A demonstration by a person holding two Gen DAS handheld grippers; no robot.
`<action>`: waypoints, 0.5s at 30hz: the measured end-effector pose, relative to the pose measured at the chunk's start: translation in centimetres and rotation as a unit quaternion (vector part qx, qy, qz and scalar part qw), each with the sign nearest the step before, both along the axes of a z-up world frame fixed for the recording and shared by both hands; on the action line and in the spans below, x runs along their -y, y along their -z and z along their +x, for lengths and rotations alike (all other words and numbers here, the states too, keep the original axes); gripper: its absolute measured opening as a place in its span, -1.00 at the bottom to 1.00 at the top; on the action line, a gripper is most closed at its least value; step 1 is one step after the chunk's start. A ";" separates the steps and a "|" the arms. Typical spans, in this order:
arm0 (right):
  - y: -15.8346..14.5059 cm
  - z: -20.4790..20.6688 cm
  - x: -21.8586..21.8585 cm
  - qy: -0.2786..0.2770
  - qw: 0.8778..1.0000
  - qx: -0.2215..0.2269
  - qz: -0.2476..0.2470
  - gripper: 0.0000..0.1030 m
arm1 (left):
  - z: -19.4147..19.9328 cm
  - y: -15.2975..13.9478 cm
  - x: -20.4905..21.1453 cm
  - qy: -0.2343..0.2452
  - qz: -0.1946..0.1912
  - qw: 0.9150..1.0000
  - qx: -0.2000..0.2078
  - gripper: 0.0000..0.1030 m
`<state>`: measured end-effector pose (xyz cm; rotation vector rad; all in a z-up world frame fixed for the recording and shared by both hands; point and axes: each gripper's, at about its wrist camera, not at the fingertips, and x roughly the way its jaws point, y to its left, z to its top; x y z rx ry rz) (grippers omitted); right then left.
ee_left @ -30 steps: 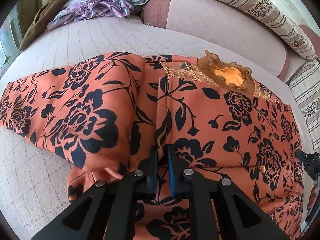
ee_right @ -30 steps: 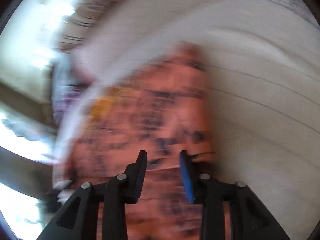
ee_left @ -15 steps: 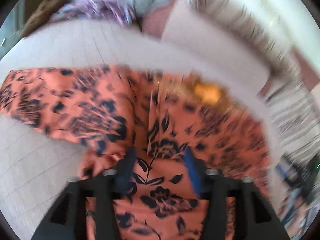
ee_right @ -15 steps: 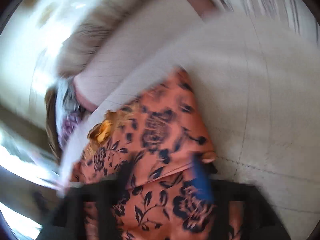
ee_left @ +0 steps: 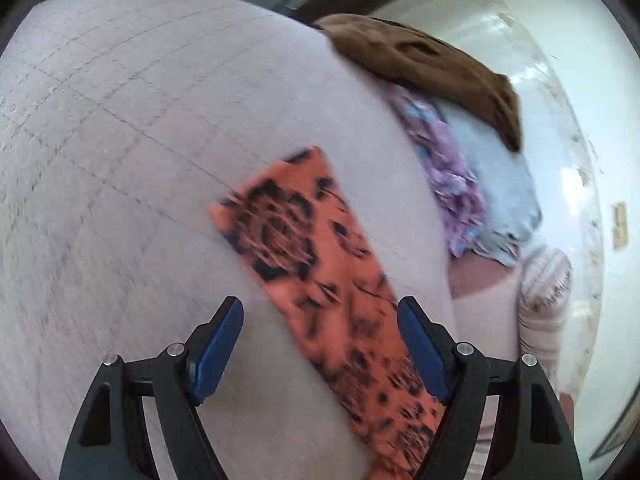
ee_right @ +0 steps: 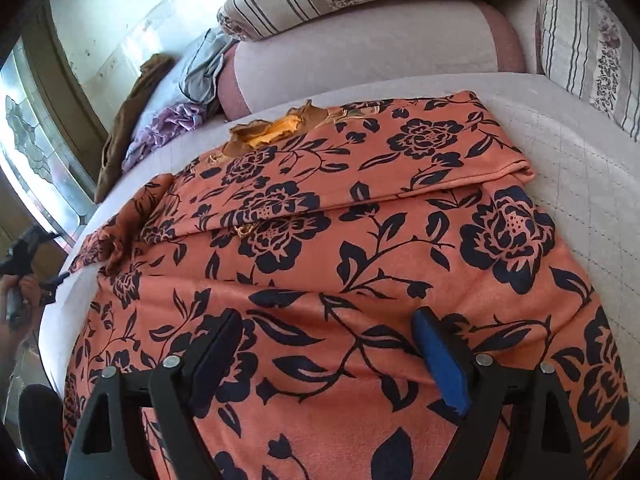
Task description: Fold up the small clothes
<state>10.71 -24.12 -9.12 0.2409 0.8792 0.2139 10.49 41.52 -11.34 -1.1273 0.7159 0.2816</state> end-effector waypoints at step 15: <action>0.5 0.1 -0.6 -0.003 1.000 0.004 -0.005 0.79 | 3.9 -5.3 1.0 0.014 0.149 0.986 -0.069 -0.93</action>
